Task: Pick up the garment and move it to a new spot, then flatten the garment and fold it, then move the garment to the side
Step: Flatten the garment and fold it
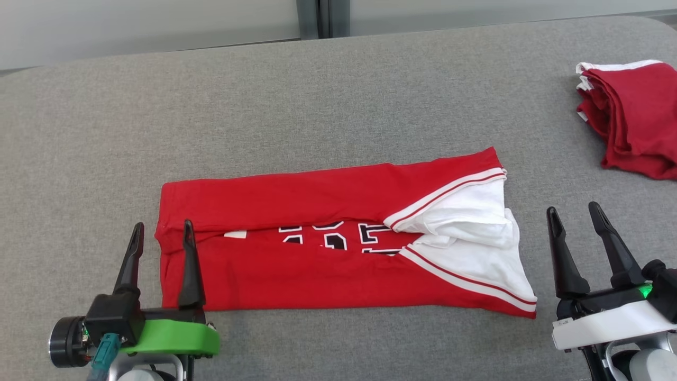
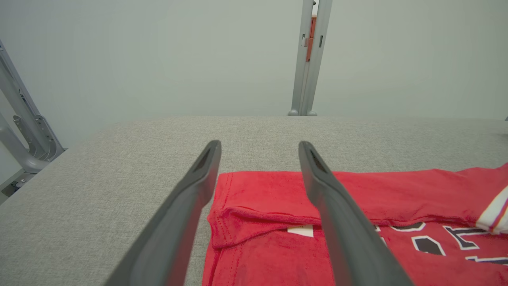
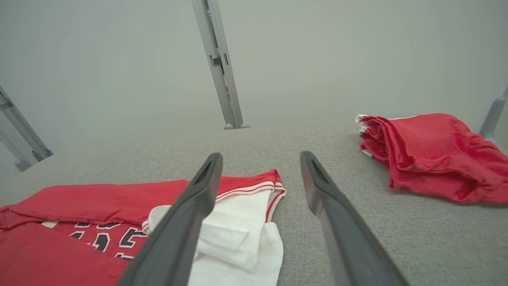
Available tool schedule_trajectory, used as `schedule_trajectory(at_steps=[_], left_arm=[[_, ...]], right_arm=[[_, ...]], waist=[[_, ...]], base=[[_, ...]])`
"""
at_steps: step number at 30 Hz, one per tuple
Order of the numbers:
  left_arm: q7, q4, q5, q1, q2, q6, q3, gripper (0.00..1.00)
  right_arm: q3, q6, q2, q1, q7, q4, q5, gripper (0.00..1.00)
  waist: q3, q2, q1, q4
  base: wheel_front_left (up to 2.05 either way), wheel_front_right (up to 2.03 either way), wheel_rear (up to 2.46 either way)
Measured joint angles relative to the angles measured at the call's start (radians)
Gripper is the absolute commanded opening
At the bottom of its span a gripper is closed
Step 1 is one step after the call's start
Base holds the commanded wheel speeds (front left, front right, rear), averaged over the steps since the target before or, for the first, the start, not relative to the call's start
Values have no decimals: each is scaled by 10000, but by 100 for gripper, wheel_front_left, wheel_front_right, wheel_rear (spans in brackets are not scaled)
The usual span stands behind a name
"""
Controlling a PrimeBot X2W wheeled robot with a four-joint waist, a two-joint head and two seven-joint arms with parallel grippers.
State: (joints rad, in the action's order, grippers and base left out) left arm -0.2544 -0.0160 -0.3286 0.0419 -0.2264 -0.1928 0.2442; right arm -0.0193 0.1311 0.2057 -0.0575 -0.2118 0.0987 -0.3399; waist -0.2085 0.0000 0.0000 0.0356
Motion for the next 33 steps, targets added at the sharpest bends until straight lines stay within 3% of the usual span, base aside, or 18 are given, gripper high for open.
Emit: schedule_trajectory(at_steps=[14,26,32,33], left_arm=[[-65,-144,320,325,238,221,159,100],[-79,61,759,1425,936,612,151,100],[-79,79,924,1522,1198,830,-65,100],[-79,88,943,1523,1221,871,-115,100]], right_arm=[[165,0,213,-30,349,-314,-40,100],[-673,-2,617,1713,696,-3488,-1024,100],[-1440,-8,694,1924,953,-4144,-1653,100],[-1528,-8,727,1954,1049,-4149,-1860,94]], waist=[[-118,0,0,-340],[-1102,0,0,-967],[-1375,0,0,-1313],[-1405,0,0,-1343]], base=[[0,0,0],[0,0,0],[0,0,0],[0,0,0]])
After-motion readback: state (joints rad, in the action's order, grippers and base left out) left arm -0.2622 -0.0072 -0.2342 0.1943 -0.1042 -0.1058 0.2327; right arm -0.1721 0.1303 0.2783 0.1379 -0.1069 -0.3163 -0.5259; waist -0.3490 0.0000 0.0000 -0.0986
